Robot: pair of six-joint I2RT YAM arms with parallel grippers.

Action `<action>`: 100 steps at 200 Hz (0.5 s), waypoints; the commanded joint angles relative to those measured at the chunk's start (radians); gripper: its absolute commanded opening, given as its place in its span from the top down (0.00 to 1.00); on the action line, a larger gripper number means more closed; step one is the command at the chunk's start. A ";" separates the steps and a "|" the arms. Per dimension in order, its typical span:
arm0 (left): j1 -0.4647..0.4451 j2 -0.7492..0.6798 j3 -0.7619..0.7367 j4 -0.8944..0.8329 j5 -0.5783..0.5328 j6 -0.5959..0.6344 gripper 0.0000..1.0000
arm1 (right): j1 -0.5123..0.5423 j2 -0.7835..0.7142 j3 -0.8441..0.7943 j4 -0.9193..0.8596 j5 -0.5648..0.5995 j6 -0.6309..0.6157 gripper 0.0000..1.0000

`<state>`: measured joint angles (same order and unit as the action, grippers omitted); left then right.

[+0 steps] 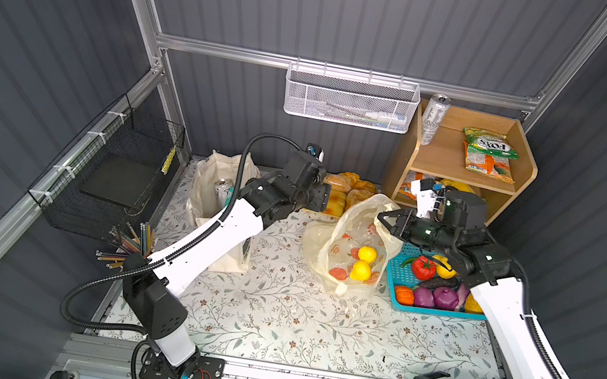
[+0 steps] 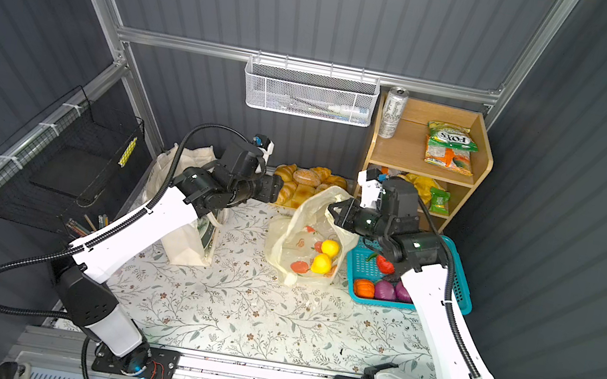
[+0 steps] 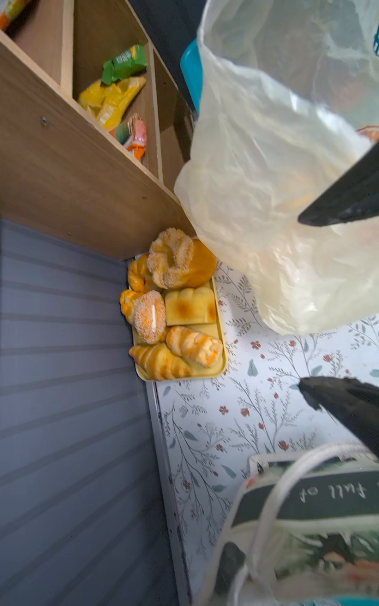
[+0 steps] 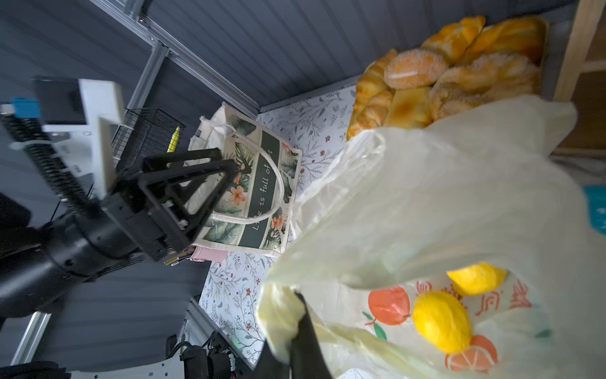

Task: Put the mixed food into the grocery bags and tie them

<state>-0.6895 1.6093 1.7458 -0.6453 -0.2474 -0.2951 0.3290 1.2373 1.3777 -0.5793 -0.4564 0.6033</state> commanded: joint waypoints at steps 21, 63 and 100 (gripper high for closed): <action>-0.005 -0.261 -0.155 -0.161 0.152 -0.092 0.25 | -0.005 0.001 -0.032 0.225 -0.034 0.240 1.00; -0.073 -0.433 -0.408 -0.190 0.187 -0.237 0.24 | -0.004 0.028 -0.032 0.334 -0.005 0.369 1.00; -0.179 -0.448 -0.622 -0.097 0.168 -0.363 0.22 | -0.003 0.030 -0.027 0.334 0.021 0.366 1.00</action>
<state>-0.8185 1.1370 1.2331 -0.7620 -0.0921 -0.5388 0.3275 1.2636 1.3445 -0.2855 -0.4557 0.9413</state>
